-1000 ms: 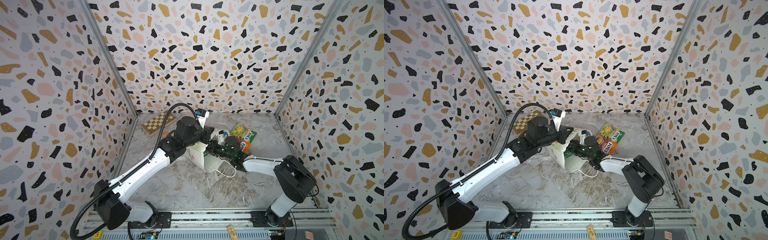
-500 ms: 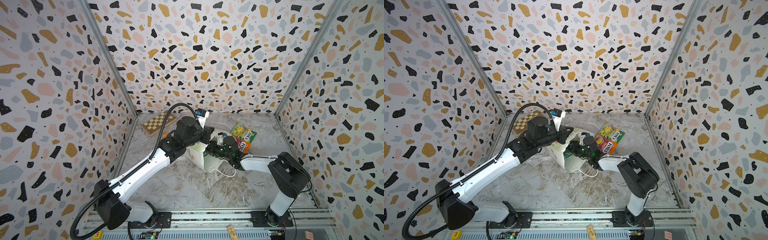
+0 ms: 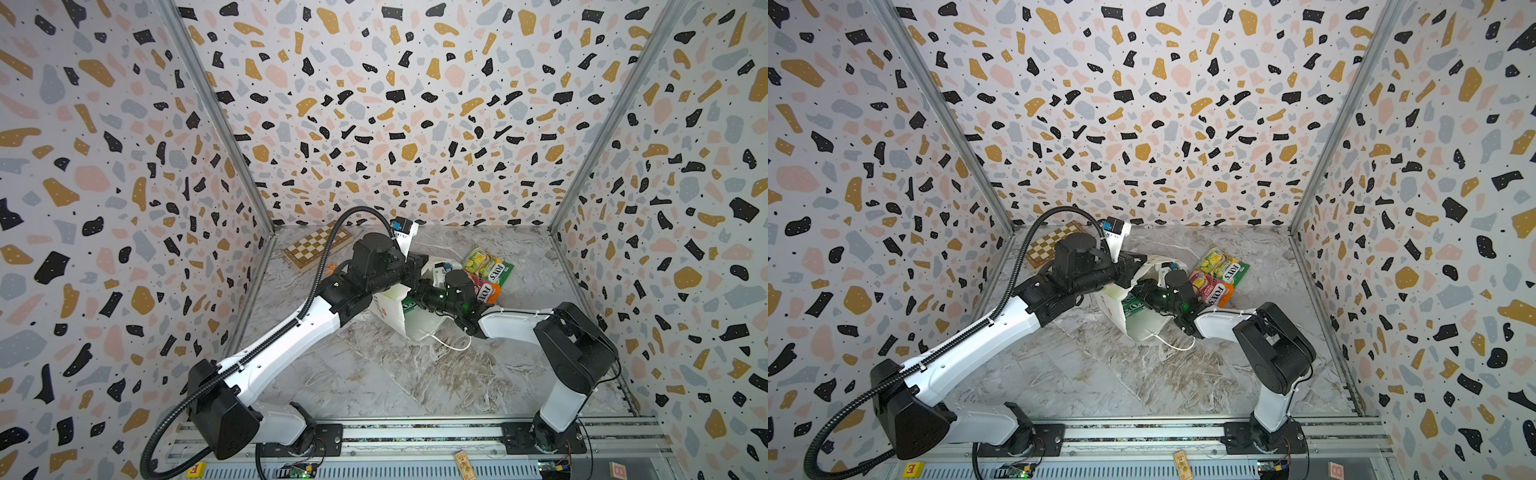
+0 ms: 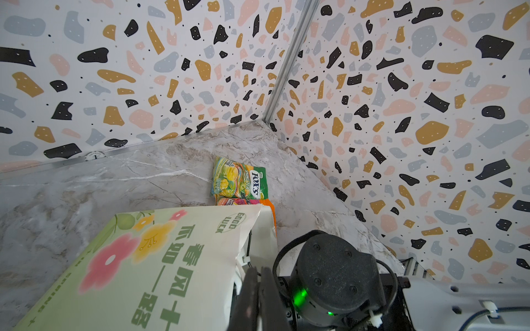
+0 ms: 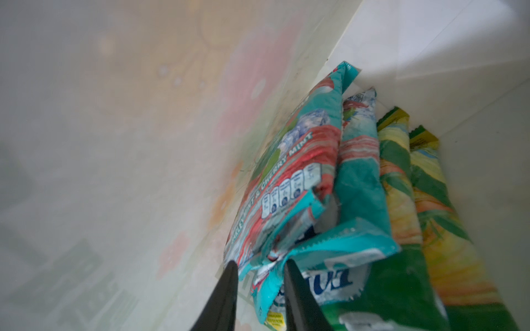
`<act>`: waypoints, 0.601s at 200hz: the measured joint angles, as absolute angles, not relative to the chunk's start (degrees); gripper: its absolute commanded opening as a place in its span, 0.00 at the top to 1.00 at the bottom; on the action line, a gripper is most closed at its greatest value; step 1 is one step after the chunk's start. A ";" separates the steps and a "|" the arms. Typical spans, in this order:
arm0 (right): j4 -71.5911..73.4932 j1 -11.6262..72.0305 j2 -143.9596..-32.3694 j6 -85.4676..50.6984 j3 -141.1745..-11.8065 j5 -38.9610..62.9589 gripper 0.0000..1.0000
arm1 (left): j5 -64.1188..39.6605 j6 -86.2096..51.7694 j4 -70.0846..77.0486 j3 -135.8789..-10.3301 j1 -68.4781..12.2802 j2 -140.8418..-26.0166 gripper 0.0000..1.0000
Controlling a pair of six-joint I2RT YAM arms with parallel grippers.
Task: Take the snacks out of the paper bag
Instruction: Pick up the snack from the paper bag.
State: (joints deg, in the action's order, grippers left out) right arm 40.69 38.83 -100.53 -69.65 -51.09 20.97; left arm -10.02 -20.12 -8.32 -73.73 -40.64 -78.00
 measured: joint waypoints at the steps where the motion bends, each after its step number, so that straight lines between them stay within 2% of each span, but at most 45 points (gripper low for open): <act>1: 40.66 38.83 -100.53 -69.65 -51.09 20.97 0.70 | -10.02 -20.12 -8.32 -73.73 -40.62 -78.00 1.00; 61: 39.94 38.83 -100.53 -69.56 -51.42 20.78 0.65 | -10.02 -20.12 -8.32 -73.73 -40.64 -78.00 1.00; 96: 35.97 38.85 -101.30 -69.21 -55.09 19.68 0.65 | -10.02 -20.12 -8.34 -73.73 -40.62 -78.00 1.00; 120: 32.84 38.85 -102.98 -68.47 -58.11 18.52 0.61 | -9.96 -20.12 -8.60 -73.69 -40.62 -78.00 1.00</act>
